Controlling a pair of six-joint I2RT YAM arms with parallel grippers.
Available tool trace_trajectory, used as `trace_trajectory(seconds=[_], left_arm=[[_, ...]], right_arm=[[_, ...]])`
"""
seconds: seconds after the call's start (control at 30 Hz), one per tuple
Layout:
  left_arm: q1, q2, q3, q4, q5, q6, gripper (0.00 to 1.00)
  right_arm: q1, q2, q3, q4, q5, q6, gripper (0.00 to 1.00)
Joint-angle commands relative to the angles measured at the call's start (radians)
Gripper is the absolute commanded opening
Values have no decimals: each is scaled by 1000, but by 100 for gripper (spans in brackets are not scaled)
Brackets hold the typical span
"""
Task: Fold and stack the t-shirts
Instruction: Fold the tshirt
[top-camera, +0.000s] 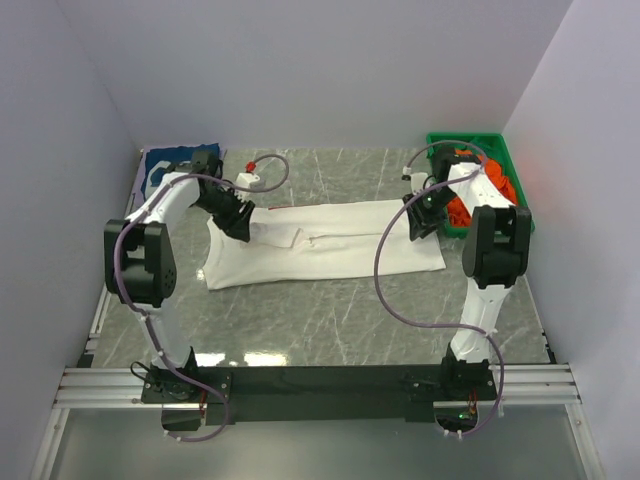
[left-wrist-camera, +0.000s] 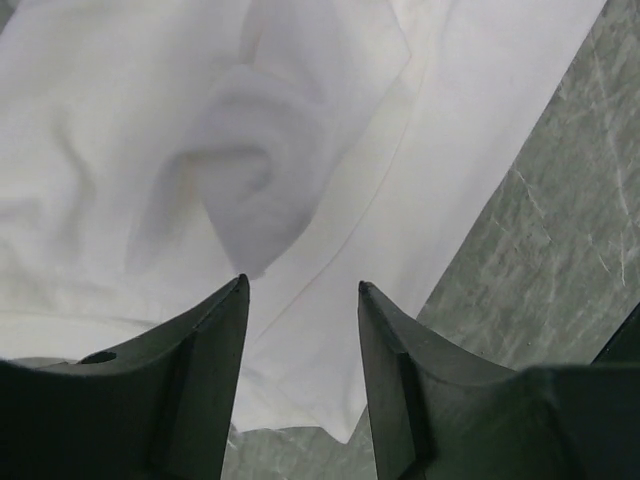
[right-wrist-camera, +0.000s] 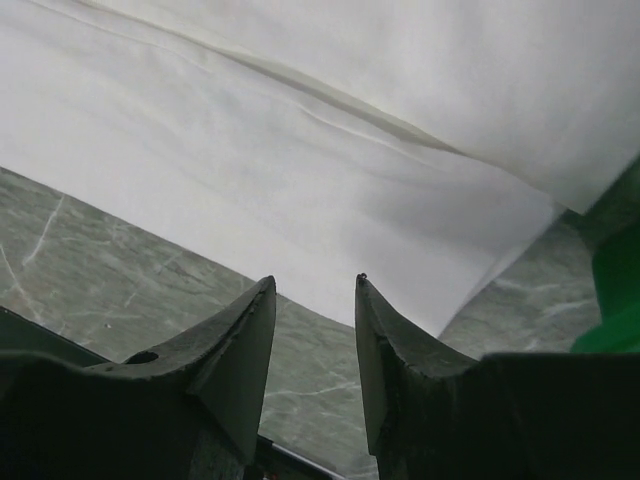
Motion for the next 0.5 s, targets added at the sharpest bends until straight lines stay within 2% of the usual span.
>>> trace_trajectory(seconds=[0.0, 0.17, 0.47], left_arm=[[-5, -73, -53, 9, 36, 19, 53], [44, -119, -149, 202, -68, -105, 56], [43, -29, -143, 224, -101, -78, 56]], right_arm=[[45, 22, 55, 13, -30, -4, 44], [76, 26, 60, 25, -30, 6, 44], [108, 42, 90, 16, -45, 13, 45]])
